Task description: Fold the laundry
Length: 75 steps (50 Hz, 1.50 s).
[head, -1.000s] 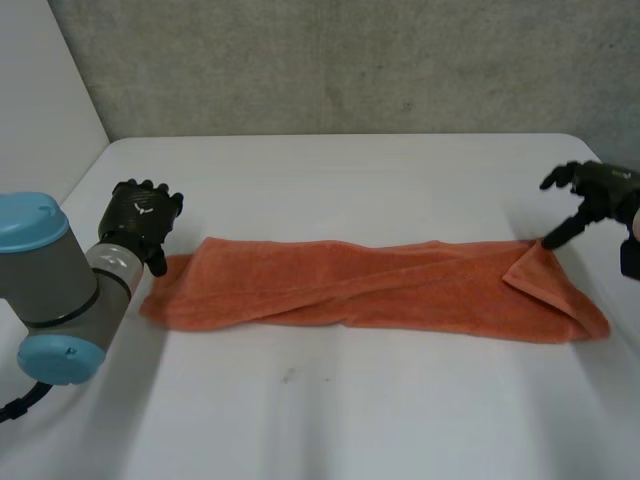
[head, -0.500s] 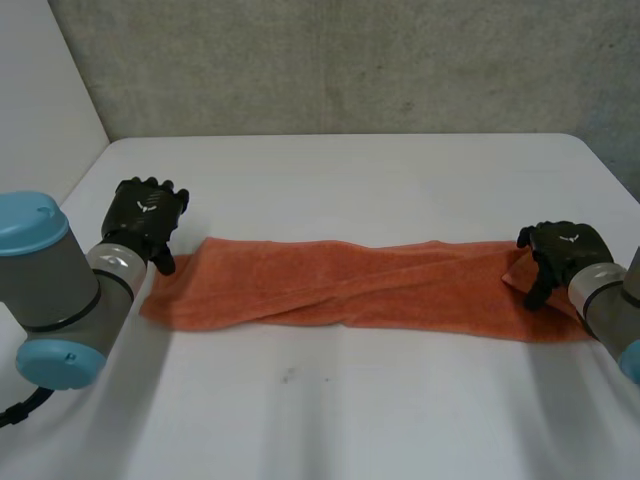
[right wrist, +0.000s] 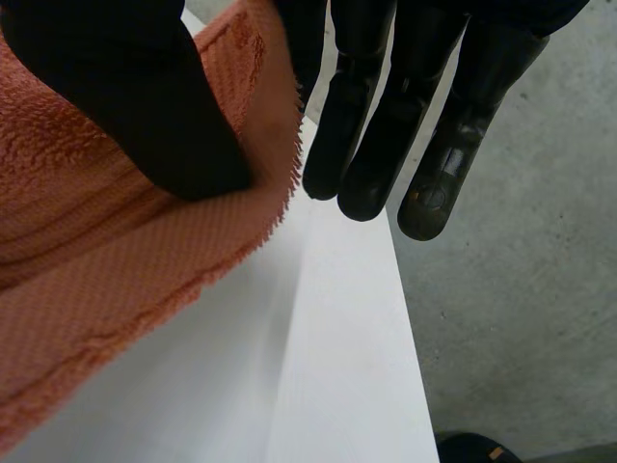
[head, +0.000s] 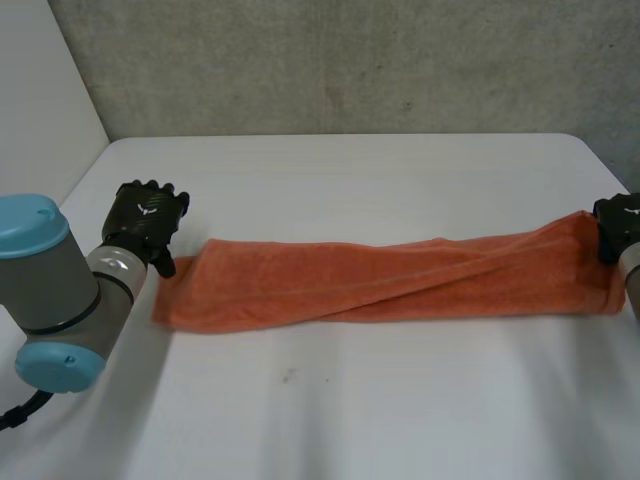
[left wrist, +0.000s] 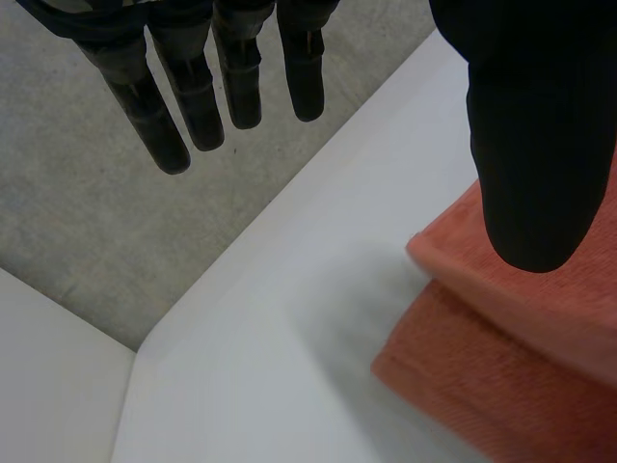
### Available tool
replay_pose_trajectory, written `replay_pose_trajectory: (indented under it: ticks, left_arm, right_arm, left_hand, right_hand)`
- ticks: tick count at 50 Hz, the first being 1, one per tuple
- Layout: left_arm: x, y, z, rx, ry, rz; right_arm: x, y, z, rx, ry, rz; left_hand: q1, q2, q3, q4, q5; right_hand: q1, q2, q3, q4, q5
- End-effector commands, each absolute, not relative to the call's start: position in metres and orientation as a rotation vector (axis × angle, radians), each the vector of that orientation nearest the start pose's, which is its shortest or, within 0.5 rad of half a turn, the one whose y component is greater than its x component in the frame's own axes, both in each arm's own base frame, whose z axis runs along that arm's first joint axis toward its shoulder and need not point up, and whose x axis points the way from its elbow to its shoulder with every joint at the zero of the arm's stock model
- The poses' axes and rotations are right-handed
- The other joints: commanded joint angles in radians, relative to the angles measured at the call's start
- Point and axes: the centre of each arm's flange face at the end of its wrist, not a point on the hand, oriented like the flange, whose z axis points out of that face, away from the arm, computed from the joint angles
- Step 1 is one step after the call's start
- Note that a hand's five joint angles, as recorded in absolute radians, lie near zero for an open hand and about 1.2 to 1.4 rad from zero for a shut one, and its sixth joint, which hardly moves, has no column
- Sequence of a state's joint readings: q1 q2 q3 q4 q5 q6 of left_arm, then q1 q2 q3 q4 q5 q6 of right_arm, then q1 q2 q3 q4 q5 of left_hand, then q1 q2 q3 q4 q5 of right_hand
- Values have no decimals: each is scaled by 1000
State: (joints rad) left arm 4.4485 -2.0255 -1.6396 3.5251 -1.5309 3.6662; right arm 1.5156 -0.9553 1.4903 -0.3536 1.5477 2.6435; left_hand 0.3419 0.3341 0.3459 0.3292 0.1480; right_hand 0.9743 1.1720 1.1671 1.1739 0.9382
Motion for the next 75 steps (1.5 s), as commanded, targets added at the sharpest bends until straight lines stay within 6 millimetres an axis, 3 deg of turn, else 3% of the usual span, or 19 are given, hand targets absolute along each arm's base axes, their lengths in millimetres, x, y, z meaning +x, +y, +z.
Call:
replay_pose_trajectory:
  ticks: [1, 2, 3, 4, 5, 11, 15, 20, 25, 32, 40, 48, 52, 56, 59, 70, 74, 75]
  left_arm:
    - [-226, -321, 164, 913, 2090, -1953]
    - [-226, -321, 164, 915, 2090, -1951]
    - [-226, -321, 164, 914, 2091, -1952]
    - [-226, -321, 164, 914, 2091, -1952]
    - [-226, -321, 164, 915, 2090, -1951]
    - [-227, -320, 164, 917, 2090, -1952]
    - [-227, -320, 164, 918, 2091, -1950]
    - [-227, -320, 164, 920, 2091, -1951]
    - [-227, -320, 164, 917, 2093, -1951]
    - [-227, -319, 164, 916, 2091, -1952]
    - [-230, -314, 166, 931, 2092, -1960]
    - [-231, -313, 165, 934, 2093, -1959]
    - [-231, -314, 166, 931, 2088, -1963]
    - [-231, -314, 166, 931, 2088, -1963]
    - [-231, -314, 166, 931, 2088, -1963]
    - [-232, -313, 167, 933, 2088, -1964]
    - [-232, -313, 167, 933, 2088, -1964]
    - [-232, -313, 167, 933, 2088, -1964]
  right_arm:
    - [86, -423, 130, -454, 2626, -2072]
    - [83, -423, 131, -430, 2637, -2050]
    - [80, -423, 132, -402, 2649, -2026]
    - [76, -422, 132, -360, 2667, -1980]
    - [75, -422, 132, -338, 2672, -1956]
    - [76, -419, 138, -243, 2607, -1876]
    - [81, -416, 160, -213, 2486, -1880]
    - [85, -410, 170, -227, 2466, -1859]
    - [90, -389, 182, -328, 2505, -1822]
    - [86, -360, 191, -489, 2572, -1857]
    - [82, -348, 179, -533, 2586, -1845]
    - [79, -362, 183, -529, 2527, -1972]
    - [76, -384, 175, -469, 2532, -1958]
    - [79, -393, 174, -431, 2526, -1971]
    - [93, -413, 176, -440, 2510, -2011]
    - [104, -439, 154, -462, 2620, -1869]
    - [98, -448, 142, -430, 2704, -1848]
    - [96, -450, 138, -424, 2746, -1835]
  left_hand:
    - [30, 38, 26, 43, 49]
    - [30, 38, 26, 43, 49]
    - [30, 38, 26, 43, 49]
    - [30, 38, 26, 43, 49]
    - [30, 38, 26, 43, 49]
    - [30, 38, 26, 43, 49]
    - [30, 38, 26, 43, 49]
    - [30, 38, 26, 43, 49]
    - [30, 38, 26, 43, 49]
    - [30, 38, 26, 43, 49]
    - [30, 38, 26, 43, 49]
    - [21, 29, 17, 34, 41]
    - [10, 17, 6, 22, 29]
    - [-23, -15, -27, -10, -3]
    - [-69, -62, -73, -57, -50]
    - [-140, -132, -144, -127, -121]
    - [-140, -132, -144, -127, -121]
    - [-140, -132, -144, -127, -121]
  right_hand:
    - [422, 224, 229, 222, 283]
    - [362, 164, 169, 162, 223]
    - [18, -179, -174, -181, -120]
    - [-488, -686, -681, -687, -626]
    - [-621, -819, -814, -820, -759]
    - [-631, -829, -824, -831, -769]
    - [-657, -855, -850, -857, -796]
    - [-605, -802, -798, -804, -743]
    - [-449, -647, -642, -649, -587]
    - [-449, -647, -642, -649, -587]
    - [-490, -688, -683, -689, -628]
    - [-517, -714, -709, -716, -655]
    - [-517, -714, -709, -716, -655]
    - [-517, -714, -709, -716, -655]
    - [-517, -714, -709, -716, -655]
    - [-508, -705, -700, -707, -646]
    - [-414, -612, -607, -614, -553]
    - [-190, -388, -383, -390, -328]
